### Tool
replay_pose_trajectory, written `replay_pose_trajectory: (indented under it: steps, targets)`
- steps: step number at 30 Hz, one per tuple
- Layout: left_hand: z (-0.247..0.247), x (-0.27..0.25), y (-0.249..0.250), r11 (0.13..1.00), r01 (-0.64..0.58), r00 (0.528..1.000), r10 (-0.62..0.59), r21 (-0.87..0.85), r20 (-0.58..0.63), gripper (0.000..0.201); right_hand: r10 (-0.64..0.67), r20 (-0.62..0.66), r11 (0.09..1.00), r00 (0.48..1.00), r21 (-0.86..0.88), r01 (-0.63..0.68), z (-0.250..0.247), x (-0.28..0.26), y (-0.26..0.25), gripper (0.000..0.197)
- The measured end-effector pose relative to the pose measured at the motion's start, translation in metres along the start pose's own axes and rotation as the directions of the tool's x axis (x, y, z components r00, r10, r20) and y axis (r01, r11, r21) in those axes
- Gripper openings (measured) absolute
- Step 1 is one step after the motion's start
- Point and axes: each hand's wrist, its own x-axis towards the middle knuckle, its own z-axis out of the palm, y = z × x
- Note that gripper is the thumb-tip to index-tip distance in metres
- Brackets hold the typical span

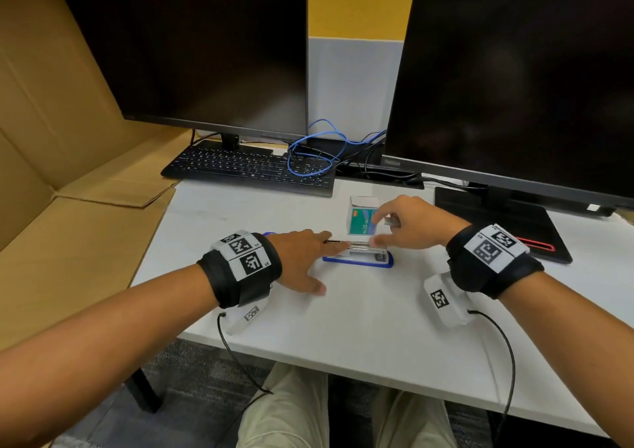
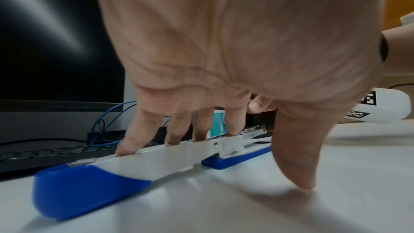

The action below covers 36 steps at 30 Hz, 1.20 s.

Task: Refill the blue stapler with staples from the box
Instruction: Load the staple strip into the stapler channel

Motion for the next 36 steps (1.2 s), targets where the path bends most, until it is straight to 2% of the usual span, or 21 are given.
replay_pose_trajectory:
  steps: [6,10,13,18,22,25,28,31,36]
  targets:
    - [0.001,0.0,0.001,1.0,0.007,1.0,-0.007,-0.011,-0.011,0.092,0.013,-0.018,0.99,1.0,0.144,-0.01,-0.001,0.001,-0.005,0.039]
    - [0.003,0.001,0.0,1.0,0.013,1.0,-0.013,-0.013,-0.02,0.091,-0.015,-0.029,0.984,0.999,0.179,0.02,0.004,0.001,-0.007,0.036]
    - [0.002,0.003,-0.001,0.999,0.006,0.999,-0.007,-0.032,-0.044,0.083,-0.025,-0.033,0.983,0.999,0.182,0.031,0.006,-0.002,-0.007,0.029]
    - [0.002,0.009,-0.007,0.999,0.019,0.986,-0.024,-0.03,-0.165,0.065,-0.021,-0.02,0.983,1.0,0.182,0.025,0.007,-0.004,-0.012,0.021]
    - [0.001,0.014,-0.007,0.998,0.028,0.95,-0.043,-0.052,-0.311,0.052,-0.024,-0.009,0.976,1.0,0.215,0.026,0.006,-0.003,-0.009,0.02]
    - [0.001,0.02,-0.007,0.98,0.017,0.905,-0.099,-0.198,-0.414,0.049,-0.059,-0.04,0.968,0.997,0.242,0.067,0.006,-0.001,-0.005,0.013]
    - [-0.001,0.027,-0.009,0.949,0.016,0.896,-0.153,-0.314,-0.417,0.033,-0.1,-0.085,0.973,0.991,0.199,0.115,0.005,0.001,-0.003,0.007]
    - [-0.005,0.03,-0.005,0.947,0.001,0.893,-0.146,-0.322,-0.426,0.02,-0.111,-0.128,0.973,0.985,0.188,0.134,0.006,0.003,0.0,0.01]
    - [-0.004,0.033,-0.005,0.951,-0.003,0.883,-0.143,-0.309,-0.447,0.023,-0.077,-0.149,0.954,0.986,0.275,0.116,0.005,0.001,0.003,0.024]
